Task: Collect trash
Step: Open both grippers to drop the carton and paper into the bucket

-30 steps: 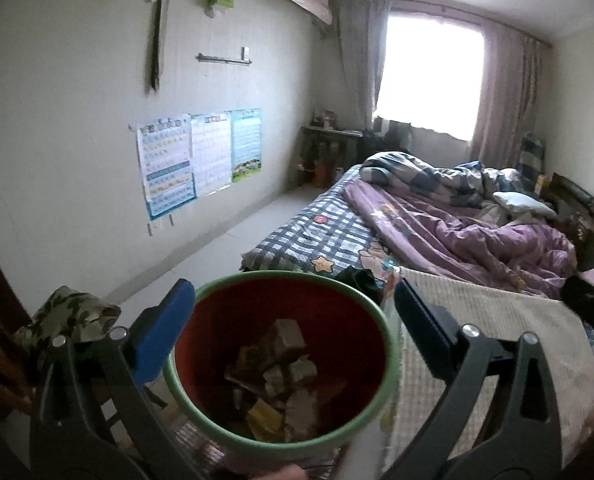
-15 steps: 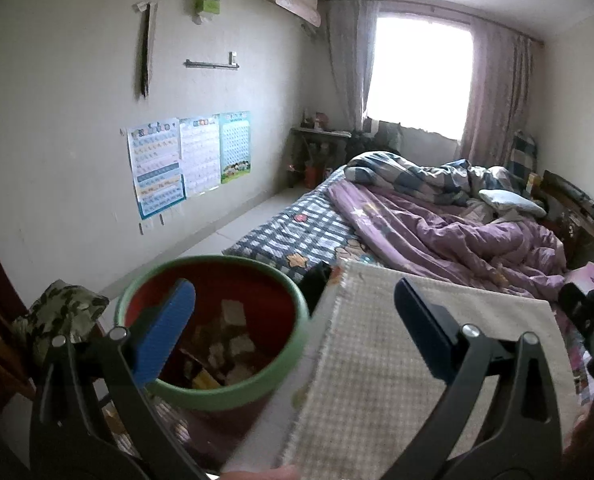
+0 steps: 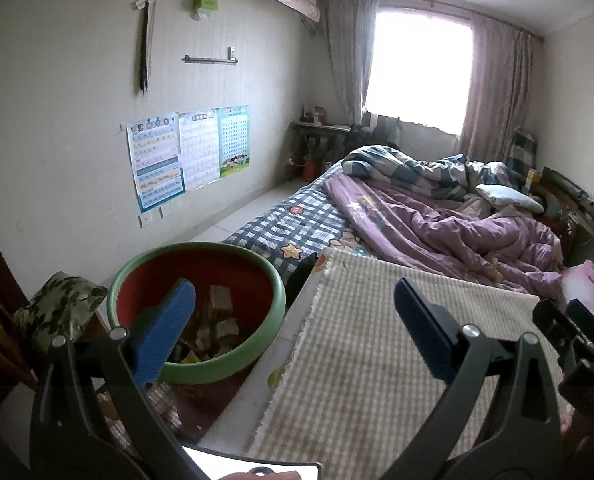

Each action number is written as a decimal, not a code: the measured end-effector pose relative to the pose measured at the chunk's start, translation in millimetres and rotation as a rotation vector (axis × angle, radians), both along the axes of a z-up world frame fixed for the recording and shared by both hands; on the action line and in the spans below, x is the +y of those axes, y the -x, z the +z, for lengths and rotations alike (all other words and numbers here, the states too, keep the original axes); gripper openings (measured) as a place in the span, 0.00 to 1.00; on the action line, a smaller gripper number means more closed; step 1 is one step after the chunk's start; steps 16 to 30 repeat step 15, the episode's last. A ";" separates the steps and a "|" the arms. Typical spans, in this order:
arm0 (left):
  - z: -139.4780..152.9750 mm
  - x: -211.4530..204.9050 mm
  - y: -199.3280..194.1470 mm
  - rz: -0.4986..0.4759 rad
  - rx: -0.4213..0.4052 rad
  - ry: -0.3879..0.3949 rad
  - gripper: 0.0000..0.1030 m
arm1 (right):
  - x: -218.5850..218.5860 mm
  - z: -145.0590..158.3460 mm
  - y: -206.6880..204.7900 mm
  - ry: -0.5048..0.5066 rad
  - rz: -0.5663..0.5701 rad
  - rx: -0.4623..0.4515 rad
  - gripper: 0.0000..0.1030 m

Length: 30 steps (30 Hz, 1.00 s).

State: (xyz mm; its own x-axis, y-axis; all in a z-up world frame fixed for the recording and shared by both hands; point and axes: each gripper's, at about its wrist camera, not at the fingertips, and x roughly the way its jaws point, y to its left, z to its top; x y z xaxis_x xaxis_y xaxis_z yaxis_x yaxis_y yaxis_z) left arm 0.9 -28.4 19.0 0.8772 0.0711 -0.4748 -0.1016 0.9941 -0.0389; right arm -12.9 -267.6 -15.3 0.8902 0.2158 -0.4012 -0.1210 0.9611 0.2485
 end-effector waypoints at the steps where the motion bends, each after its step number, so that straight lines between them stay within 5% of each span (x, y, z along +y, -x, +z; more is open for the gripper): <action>1: -0.1 -0.1 -0.5 0.000 0.004 0.002 0.95 | 0.4 -0.1 0.3 0.001 0.003 0.001 0.93; 7: -5.0 1.0 -1.1 0.007 0.039 0.025 0.95 | -1.0 -11.2 -5.1 0.038 0.006 0.053 0.93; 15: -18.7 37.0 -1.9 0.090 0.077 -0.001 0.95 | -53.9 -94.0 -45.7 0.148 -0.163 0.350 0.93; 30: -18.7 37.0 -1.9 0.090 0.077 -0.001 0.95 | -53.9 -94.0 -45.7 0.148 -0.163 0.350 0.93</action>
